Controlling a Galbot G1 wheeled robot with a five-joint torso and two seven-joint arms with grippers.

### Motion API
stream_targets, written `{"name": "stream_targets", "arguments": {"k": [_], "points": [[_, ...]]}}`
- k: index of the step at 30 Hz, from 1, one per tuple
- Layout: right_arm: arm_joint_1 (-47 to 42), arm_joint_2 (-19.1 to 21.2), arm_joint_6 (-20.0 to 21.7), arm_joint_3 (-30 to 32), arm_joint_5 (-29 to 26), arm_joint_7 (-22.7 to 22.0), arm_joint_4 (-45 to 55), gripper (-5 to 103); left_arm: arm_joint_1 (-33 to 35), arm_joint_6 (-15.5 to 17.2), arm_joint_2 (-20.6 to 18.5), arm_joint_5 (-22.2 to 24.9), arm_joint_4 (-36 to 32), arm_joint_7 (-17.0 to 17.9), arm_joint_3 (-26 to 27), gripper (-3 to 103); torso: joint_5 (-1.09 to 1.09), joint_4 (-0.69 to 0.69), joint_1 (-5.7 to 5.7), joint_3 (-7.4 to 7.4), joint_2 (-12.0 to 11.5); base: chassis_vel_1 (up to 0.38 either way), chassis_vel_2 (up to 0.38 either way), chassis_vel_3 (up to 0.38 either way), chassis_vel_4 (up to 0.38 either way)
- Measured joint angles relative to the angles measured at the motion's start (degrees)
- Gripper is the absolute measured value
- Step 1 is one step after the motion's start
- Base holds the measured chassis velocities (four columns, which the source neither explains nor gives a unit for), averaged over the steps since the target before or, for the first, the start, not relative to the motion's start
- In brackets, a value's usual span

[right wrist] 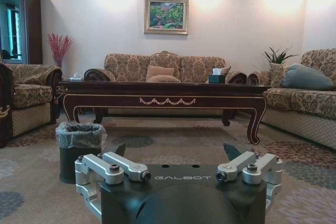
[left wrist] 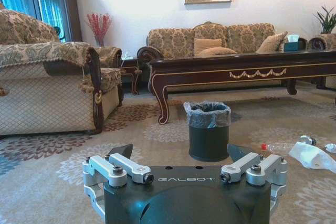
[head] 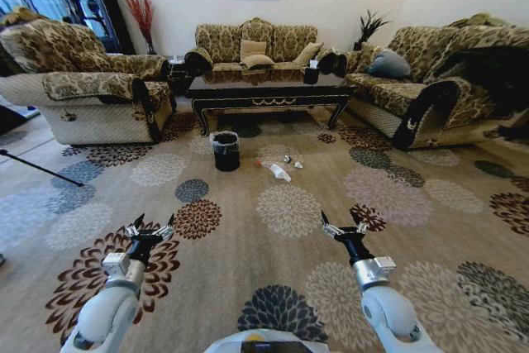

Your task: Move to the front of the table and pick up the trash from the floor, then place it into the trash bin.

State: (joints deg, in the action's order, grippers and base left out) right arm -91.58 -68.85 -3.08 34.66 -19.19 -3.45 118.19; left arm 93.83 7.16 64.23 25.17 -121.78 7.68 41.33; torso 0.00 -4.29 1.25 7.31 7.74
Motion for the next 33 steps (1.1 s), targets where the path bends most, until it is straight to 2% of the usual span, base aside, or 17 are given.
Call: {"name": "stream_targets", "arguments": {"k": [22,33], "points": [[0.25,-0.67,-1.15,-0.8,1.22,0.32,-0.53,100,-0.54,0.13,0.31,-0.02,1.0,0.61,-0.27,100,0.0,0.0,-0.89,-4.17,-5.06,0.0,0.0,0.0,0.0],[0.14,-0.95,-1.38,-0.89,1.61,0.44,-0.79,100,-0.36,-0.03,0.41,-0.13,1.3,0.59,-0.17,100,0.0,0.0,-0.89,-6.44,-7.32,0.0,0.0,0.0,0.0]]}}
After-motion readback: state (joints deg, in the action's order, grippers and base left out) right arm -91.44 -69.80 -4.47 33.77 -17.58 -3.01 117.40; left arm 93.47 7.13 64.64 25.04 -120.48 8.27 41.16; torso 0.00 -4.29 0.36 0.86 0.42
